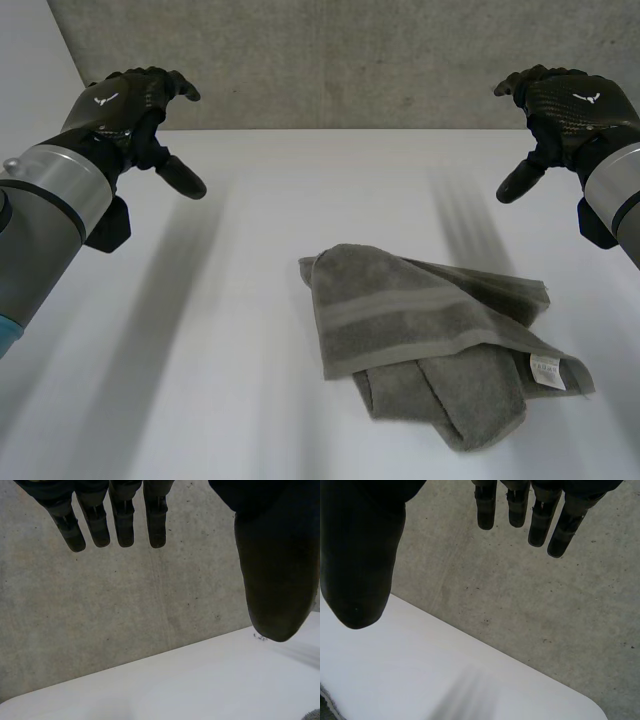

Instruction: Fold the towel.

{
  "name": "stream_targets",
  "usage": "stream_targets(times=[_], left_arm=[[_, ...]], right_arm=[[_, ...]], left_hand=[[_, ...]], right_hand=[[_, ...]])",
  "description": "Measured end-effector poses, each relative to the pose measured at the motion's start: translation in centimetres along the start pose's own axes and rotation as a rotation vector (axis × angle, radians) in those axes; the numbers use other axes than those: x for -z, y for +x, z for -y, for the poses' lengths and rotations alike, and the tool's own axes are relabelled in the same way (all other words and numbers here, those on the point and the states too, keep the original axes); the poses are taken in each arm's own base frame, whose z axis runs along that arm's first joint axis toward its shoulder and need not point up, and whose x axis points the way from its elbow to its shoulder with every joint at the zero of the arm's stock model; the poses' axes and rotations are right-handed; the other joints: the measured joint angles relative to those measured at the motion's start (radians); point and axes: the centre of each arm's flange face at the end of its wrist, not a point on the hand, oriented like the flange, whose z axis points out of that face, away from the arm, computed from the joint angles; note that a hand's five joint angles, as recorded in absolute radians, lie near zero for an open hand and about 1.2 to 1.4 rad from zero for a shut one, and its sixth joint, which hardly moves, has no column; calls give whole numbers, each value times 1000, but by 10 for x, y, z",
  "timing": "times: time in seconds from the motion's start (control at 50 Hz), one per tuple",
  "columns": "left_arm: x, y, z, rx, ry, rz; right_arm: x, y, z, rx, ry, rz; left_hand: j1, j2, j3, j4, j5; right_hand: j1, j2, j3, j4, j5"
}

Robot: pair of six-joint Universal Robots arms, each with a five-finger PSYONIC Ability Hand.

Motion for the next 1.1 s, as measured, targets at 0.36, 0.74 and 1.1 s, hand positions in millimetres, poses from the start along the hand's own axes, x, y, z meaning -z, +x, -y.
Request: stream_targets(times=[0.36,0.74,1.1], left_arm=[[-1,-2,2,0,2,6],[-29,-9,-41,-2,-37,4],[-38,-10,-77,-2,-125,3]], right_arm=[[1,-2,-2,-2,-9,8],[39,-93,-106,203,-421,507],[29,-116,-142,255,-310,487]], left_hand=[[0,-2,0,0,0],[0,-4,0,0,-4],[0,-5,0,0,-5]], right_hand=[[0,0,0,0,0],[-4,0,0,0,0],[1052,1028,0,0,1082]])
